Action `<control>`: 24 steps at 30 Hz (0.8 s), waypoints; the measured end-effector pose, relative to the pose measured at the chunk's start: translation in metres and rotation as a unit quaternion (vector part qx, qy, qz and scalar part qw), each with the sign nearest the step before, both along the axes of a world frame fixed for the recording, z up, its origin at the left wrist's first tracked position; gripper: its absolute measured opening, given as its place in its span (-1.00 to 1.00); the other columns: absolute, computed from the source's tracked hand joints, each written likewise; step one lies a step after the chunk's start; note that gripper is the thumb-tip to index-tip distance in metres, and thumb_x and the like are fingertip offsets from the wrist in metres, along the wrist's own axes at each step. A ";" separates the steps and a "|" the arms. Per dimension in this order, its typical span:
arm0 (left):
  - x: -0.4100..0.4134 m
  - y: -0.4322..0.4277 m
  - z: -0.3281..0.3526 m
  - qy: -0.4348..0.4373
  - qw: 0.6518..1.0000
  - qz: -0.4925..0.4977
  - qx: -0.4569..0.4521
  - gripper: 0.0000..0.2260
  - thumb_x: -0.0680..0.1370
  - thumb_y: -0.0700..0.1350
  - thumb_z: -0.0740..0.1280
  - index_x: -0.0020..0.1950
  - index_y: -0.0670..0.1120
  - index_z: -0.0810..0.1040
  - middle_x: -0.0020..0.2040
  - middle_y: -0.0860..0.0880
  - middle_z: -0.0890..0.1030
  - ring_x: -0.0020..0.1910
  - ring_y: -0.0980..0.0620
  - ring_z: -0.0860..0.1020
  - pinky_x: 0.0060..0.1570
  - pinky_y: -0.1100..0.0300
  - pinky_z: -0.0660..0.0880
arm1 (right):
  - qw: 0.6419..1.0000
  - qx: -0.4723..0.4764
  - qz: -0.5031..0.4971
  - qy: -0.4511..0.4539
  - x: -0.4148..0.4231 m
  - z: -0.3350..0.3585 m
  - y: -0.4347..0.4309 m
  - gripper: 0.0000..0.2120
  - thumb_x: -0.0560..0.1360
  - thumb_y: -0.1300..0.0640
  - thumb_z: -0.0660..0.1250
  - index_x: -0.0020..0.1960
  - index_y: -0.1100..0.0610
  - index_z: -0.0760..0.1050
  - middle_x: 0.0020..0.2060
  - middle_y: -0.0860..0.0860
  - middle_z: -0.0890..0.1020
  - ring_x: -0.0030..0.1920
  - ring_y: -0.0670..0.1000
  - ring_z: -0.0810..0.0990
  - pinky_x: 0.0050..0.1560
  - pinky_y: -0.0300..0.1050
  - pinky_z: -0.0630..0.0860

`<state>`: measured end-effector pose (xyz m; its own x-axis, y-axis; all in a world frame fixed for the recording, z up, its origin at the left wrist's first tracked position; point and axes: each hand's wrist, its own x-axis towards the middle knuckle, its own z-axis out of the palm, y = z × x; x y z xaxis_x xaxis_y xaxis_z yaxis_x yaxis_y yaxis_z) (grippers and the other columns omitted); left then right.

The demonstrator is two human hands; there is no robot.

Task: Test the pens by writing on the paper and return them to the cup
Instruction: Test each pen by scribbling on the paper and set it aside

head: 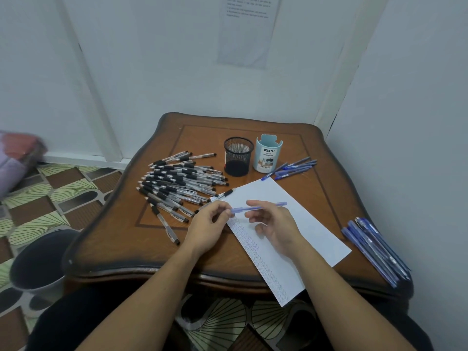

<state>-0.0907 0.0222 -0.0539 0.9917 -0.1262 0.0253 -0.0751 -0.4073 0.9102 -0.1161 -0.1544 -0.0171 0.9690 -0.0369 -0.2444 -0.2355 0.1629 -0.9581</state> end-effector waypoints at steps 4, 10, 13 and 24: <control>0.001 -0.001 0.000 0.013 1.000 -0.001 -0.011 -0.87 0.62 -0.02 0.26 -0.06 0.11 0.59 -0.16 0.18 0.67 0.00 0.19 0.56 0.09 0.10 0.47 | 0.998 -0.062 0.016 -0.004 0.001 -0.003 -0.005 -0.61 0.69 0.09 0.08 0.03 0.09 0.70 -0.18 0.11 0.63 -0.18 0.02 0.51 -0.35 -0.20 0.39; 0.002 0.001 0.001 0.011 0.999 0.012 -0.037 -0.84 0.63 -0.04 0.25 -0.07 0.07 0.61 -0.21 0.09 0.67 -0.06 0.11 0.57 0.06 0.10 0.47 | 0.989 -0.108 0.100 -0.021 0.002 0.000 -0.005 -0.72 0.68 0.06 0.14 0.12 -0.03 0.64 -0.09 0.07 0.63 -0.20 -0.04 0.51 -0.38 -0.26 0.40; 0.002 -0.001 0.000 0.012 1.000 0.006 -0.014 -0.85 0.63 -0.02 0.26 -0.07 0.10 0.60 -0.19 0.15 0.67 -0.02 0.14 0.56 0.10 0.04 0.48 | 0.984 -0.152 0.087 -0.041 0.003 0.002 -0.011 -0.80 0.65 0.15 0.22 0.08 -0.02 0.62 -0.15 0.06 0.60 -0.22 -0.04 0.51 -0.38 -0.25 0.41; 0.000 -0.003 0.001 0.013 0.999 0.007 0.036 -0.85 0.60 0.06 0.28 -0.10 0.11 0.61 -0.17 0.18 0.66 -0.02 0.19 0.55 0.05 0.10 0.48 | 0.732 -0.637 0.203 -0.134 0.007 0.006 -0.027 -0.72 0.62 0.09 0.29 0.31 -0.03 0.55 0.15 -0.02 0.62 0.12 -0.04 0.49 0.15 -0.19 0.42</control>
<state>-0.0905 0.0188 -0.0528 0.9937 -0.1121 -0.0090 -0.0454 -0.4729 0.8800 -0.1095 -0.1817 -0.0114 0.9701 0.2350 -0.0609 0.2076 -0.9332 -0.2933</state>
